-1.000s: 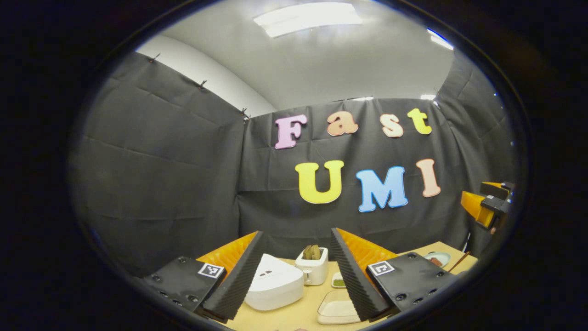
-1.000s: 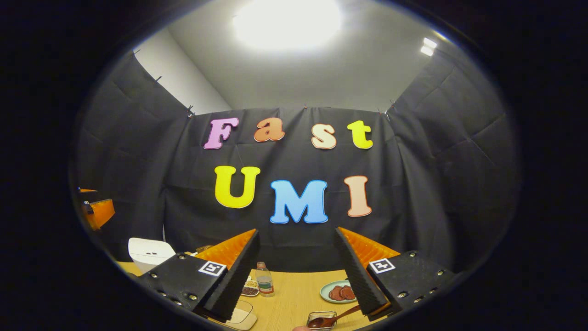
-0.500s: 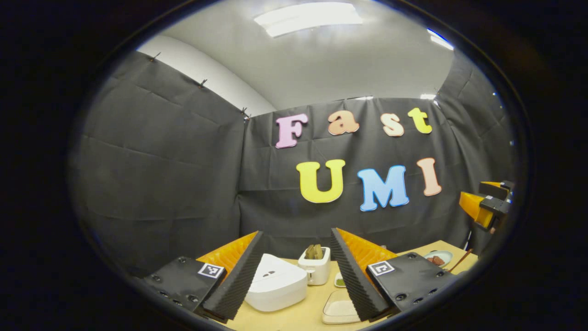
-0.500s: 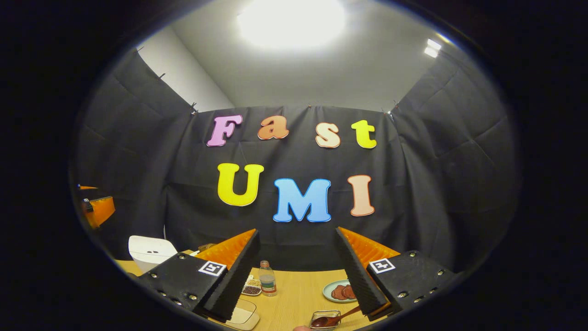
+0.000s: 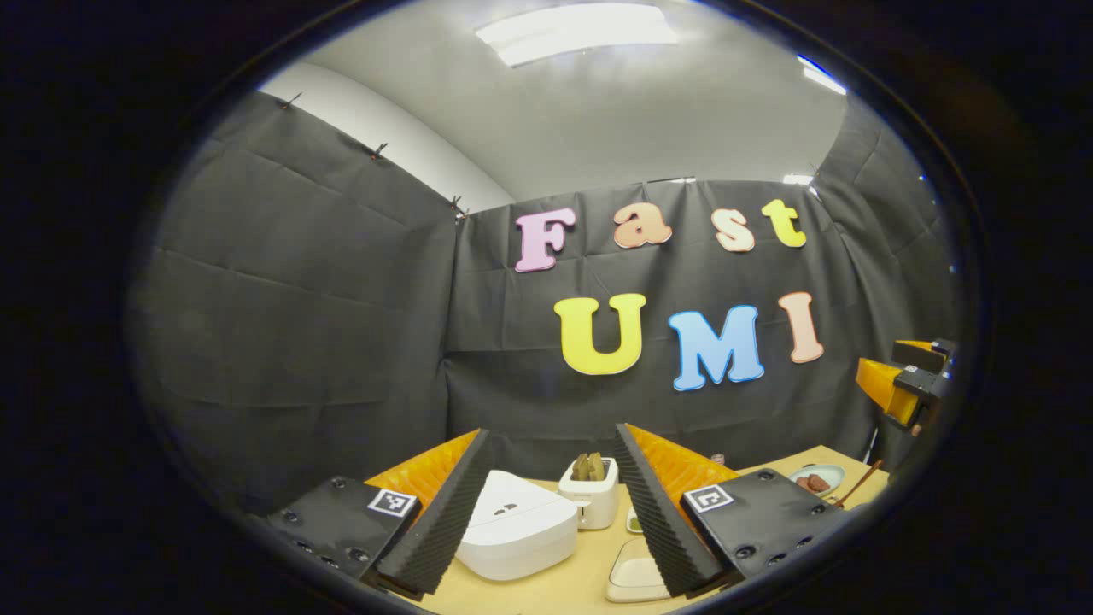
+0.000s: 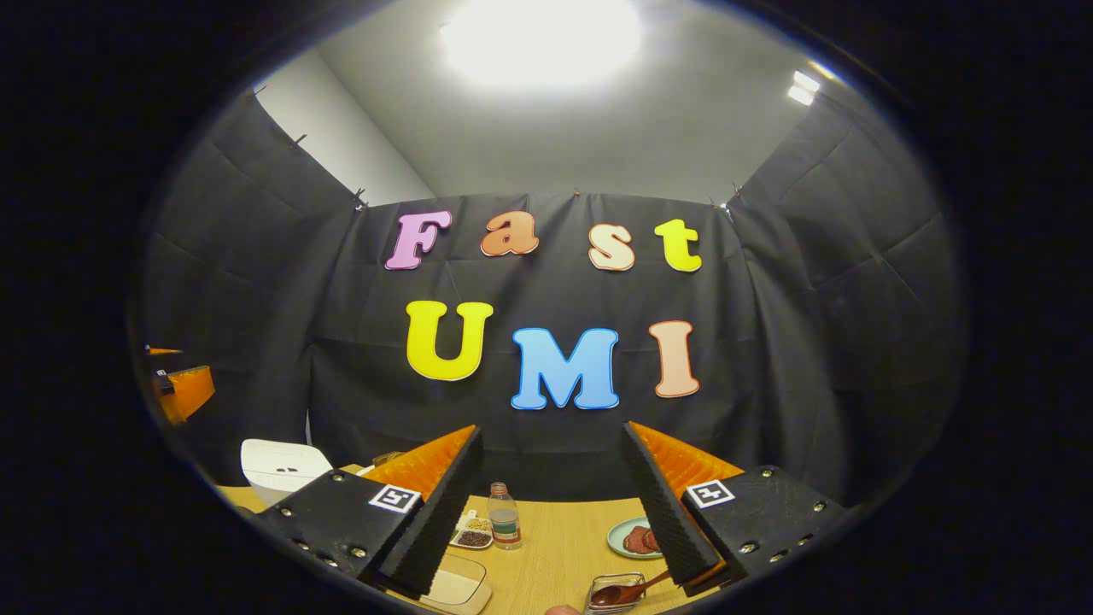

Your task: Close the left gripper, press the button to open the rice cooker; take a wooden spoon from the chopstick holder with the right hand, scoop a spoonful of rice and pour it into the rice cooker, then put the wooden spoon back into the chopstick holder.

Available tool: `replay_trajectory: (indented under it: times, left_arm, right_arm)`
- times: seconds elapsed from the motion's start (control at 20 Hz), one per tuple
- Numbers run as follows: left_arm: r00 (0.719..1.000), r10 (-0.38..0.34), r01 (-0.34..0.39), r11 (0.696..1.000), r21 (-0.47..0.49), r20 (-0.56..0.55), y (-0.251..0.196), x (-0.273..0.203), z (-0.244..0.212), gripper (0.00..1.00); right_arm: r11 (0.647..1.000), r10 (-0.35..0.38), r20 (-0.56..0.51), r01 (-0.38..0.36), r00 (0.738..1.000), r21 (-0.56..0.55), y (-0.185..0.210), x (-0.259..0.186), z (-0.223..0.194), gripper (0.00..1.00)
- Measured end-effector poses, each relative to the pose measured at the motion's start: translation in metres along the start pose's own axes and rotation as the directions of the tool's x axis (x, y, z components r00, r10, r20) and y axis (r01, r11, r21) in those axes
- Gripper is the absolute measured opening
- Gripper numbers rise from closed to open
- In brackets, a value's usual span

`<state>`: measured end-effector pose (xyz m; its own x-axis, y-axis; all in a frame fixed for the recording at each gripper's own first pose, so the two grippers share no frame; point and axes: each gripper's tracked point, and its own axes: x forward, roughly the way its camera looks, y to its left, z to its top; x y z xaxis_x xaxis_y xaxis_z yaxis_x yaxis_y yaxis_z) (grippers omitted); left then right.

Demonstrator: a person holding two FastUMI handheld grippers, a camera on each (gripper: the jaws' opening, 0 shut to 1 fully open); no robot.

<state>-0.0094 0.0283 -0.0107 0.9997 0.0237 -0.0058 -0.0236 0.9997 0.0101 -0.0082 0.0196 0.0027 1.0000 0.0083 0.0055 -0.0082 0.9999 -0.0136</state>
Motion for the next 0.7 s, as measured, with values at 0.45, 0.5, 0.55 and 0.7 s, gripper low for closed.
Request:
replay_trajectory:
  times: [0.45,0.5,0.55,0.7]
  left_arm:
    - [0.999,-0.044,0.044,0.999,-0.010,0.000,-0.012,0.002,-0.002,0.64]
    - [0.999,-0.034,0.034,0.999,-0.009,0.006,-0.008,0.001,0.001,0.49]
    - [0.999,-0.039,0.039,0.999,-0.009,0.012,-0.008,0.002,0.002,0.33]
    - [0.999,-0.028,0.028,1.000,0.003,0.025,-0.001,0.003,0.000,0.19]
  right_arm:
    - [1.000,0.004,0.002,-0.004,1.000,-0.003,-0.001,0.004,0.000,0.97]
    - [1.000,0.003,0.002,-0.003,1.000,-0.006,-0.001,0.005,0.000,0.92]
    - [1.000,0.000,0.001,0.000,1.000,-0.008,-0.002,0.004,-0.001,0.92]
    - [1.000,-0.004,-0.013,0.004,1.000,-0.003,-0.001,0.005,-0.006,0.97]
